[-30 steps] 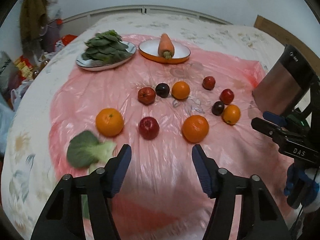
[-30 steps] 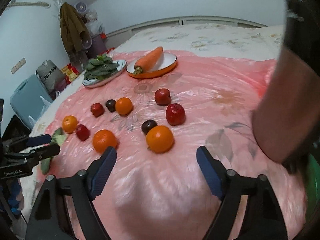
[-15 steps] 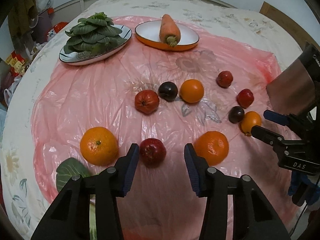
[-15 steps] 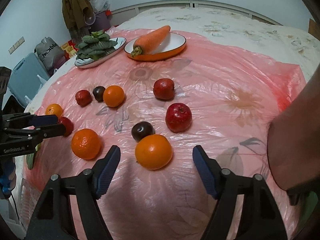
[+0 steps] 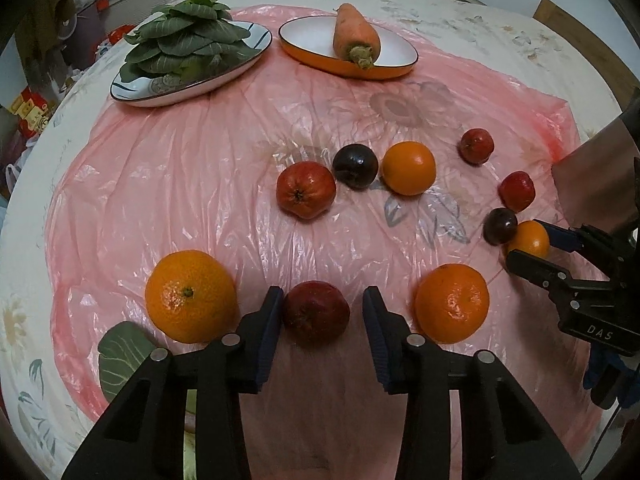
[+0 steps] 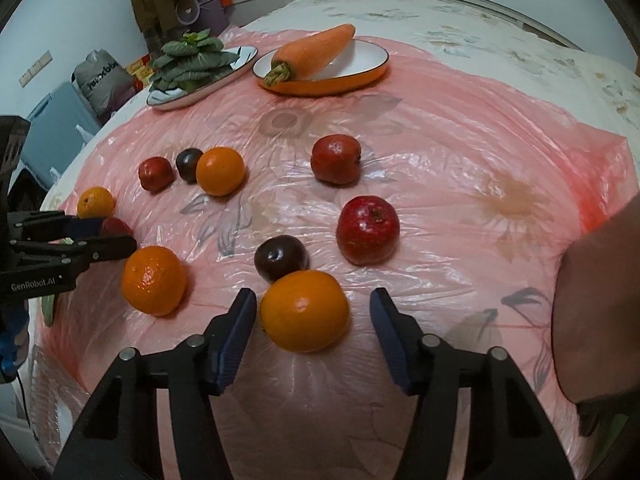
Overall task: Organize fruits
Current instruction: 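Grasp the red apple with the left tool while the right tool grasps an orange, then carry the red apple and orange over the green tray with both tools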
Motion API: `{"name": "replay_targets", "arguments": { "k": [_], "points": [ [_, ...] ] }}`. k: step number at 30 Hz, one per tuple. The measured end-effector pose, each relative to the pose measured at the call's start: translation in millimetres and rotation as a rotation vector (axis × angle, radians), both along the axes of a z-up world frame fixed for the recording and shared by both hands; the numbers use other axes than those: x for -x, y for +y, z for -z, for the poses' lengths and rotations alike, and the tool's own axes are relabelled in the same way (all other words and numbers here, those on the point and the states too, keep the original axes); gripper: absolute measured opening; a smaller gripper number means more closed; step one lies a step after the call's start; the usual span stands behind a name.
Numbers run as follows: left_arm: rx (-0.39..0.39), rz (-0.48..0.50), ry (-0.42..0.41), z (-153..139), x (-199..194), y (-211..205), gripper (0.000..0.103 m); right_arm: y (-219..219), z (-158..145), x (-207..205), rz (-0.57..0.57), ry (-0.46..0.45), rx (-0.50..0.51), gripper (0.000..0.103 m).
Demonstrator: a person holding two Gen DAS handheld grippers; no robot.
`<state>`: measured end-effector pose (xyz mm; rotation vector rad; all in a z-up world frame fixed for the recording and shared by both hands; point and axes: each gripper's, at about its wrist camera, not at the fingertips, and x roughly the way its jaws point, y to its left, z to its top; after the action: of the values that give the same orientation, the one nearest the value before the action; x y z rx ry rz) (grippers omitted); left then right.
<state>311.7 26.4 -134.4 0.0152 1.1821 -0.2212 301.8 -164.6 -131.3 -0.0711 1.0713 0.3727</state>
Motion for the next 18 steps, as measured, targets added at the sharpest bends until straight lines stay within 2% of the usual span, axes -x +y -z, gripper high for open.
{"name": "replay_targets", "arguments": {
  "k": [2,3,4,18],
  "points": [
    [-0.001,-0.006,0.003,0,0,2,0.029,0,2,-1,-0.007,0.004,0.015,0.074],
    [0.003,-0.008,0.004,0,0,3,0.029,0,2,-1,-0.01,0.005,0.018,0.071],
    [0.002,-0.007,0.003,0,0,3,0.029,-1,2,-2,-0.016,0.011,0.006,0.052],
    [-0.021,-0.021,-0.022,-8,12,7,0.028,-19,-13,4,0.02,0.005,-0.128,0.052]
  ]
}}
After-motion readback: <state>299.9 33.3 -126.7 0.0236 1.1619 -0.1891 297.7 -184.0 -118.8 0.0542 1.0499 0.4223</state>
